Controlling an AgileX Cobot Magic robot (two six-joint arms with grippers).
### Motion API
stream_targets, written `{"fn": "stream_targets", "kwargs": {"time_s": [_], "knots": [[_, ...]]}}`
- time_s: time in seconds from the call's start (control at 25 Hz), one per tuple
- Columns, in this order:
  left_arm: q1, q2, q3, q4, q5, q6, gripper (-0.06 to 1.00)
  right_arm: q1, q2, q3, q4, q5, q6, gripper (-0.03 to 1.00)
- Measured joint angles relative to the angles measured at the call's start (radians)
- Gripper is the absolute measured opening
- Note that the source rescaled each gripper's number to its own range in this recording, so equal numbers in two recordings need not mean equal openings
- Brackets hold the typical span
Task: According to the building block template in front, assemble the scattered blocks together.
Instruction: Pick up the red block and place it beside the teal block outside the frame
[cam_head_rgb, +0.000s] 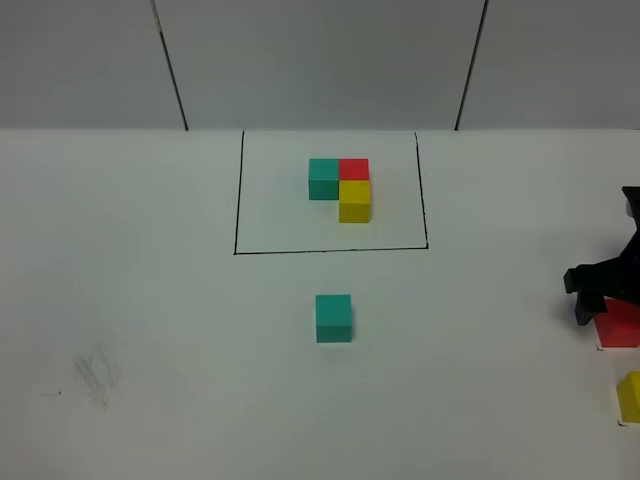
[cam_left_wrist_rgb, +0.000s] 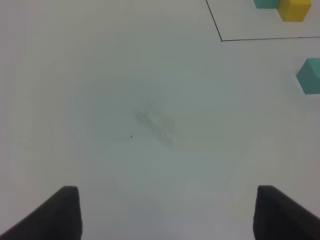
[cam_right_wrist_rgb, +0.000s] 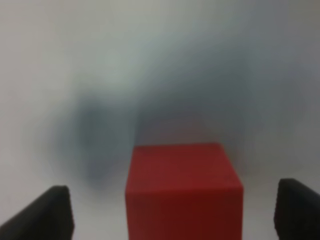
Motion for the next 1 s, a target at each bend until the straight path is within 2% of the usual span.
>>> {"fn": "stream_targets", "kwargs": {"time_s": [0.36,0.44,0.52,0.56,0.72,1.0], "knots": [[0.0,0.0,0.0,-0.001,0.0,0.0,0.53,0.0,0.039,0.0,-0.001,-0.01,-0.001,0.64],[0.0,0.0,0.0,-0.001,0.0,0.0,0.53,0.0,0.039,0.0,-0.001,-0.01,-0.001,0.61],[0.0,0.0,0.0,-0.001,0.0,0.0,0.53,0.0,0.039,0.0,-0.001,-0.01,-0.001,0.52],[0.0,0.0,0.0,-0.001,0.0,0.0,0.53,0.0,0.039,0.0,-0.001,-0.009,-0.002,0.44],[0.0,0.0,0.0,-0.001,0.0,0.0,0.53,0.0,0.039,0.0,-0.002,-0.002,-0.008,0.0],[0.0,0.0,0.0,-0.001,0.0,0.0,0.53,0.0,0.028,0.0,-0.002,0.012,-0.023,0.01]]}}
